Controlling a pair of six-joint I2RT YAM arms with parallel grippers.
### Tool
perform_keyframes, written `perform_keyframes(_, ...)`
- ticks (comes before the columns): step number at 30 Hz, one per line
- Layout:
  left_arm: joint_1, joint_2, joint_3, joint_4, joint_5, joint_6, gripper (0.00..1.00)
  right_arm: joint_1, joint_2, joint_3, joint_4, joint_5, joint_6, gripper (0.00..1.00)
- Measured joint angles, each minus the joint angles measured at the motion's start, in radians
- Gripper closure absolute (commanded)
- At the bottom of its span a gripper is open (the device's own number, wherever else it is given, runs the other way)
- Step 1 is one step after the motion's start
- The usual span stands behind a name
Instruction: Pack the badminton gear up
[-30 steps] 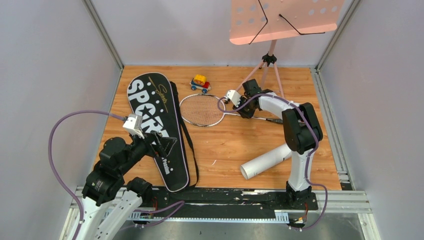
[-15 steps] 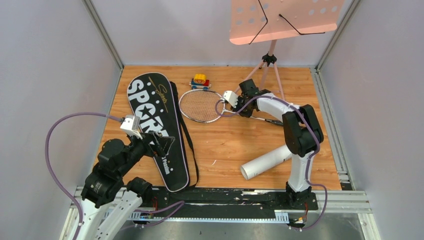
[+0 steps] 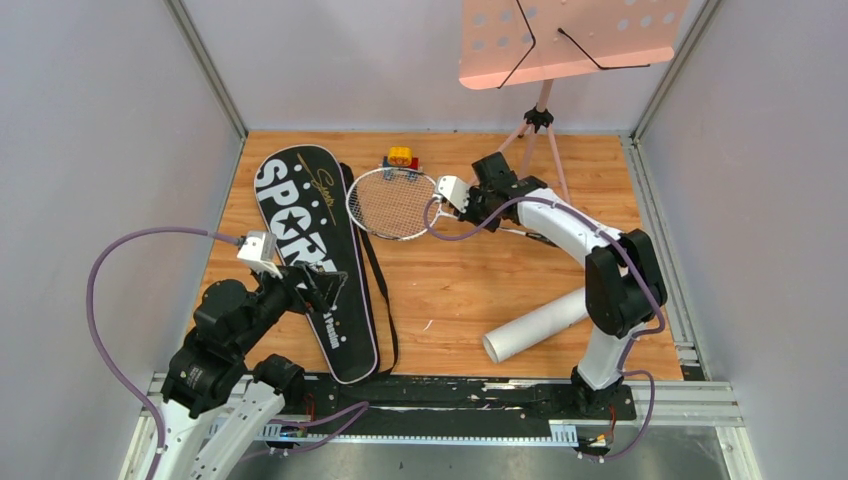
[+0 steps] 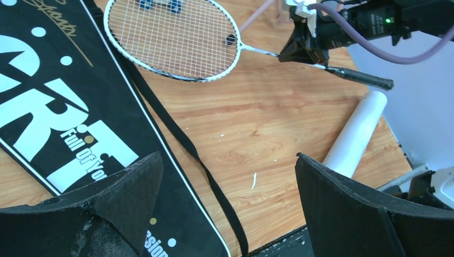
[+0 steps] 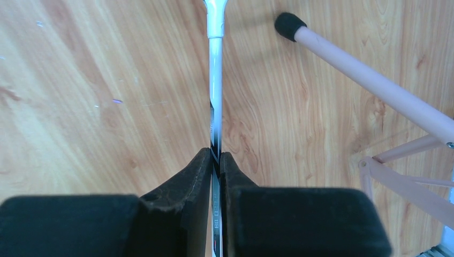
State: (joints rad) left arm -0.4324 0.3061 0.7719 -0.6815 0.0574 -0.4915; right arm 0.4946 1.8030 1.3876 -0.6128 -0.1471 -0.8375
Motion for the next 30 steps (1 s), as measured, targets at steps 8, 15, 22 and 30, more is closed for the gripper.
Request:
perform_keyframes(8,0.0,0.029,-0.001,-0.002,-0.037,-0.074,0.05,0.114,-0.072,0.026,-0.032,-0.013,0.127,1.0)
perform_keyframes(15,0.0,0.105,-0.024,0.028,-0.003,-0.186,0.1,0.207,-0.109,0.056,-0.042,-0.041,0.316,1.0)
perform_keyframes(22,0.0,0.159,-0.058,0.121,0.027,-0.272,0.14,0.281,-0.116,0.095,-0.022,-0.043,0.657,1.0)
perform_keyframes(30,0.0,0.26,-0.084,0.297,0.073,-0.311,0.17,0.389,-0.126,0.096,-0.01,0.026,0.95,1.0)
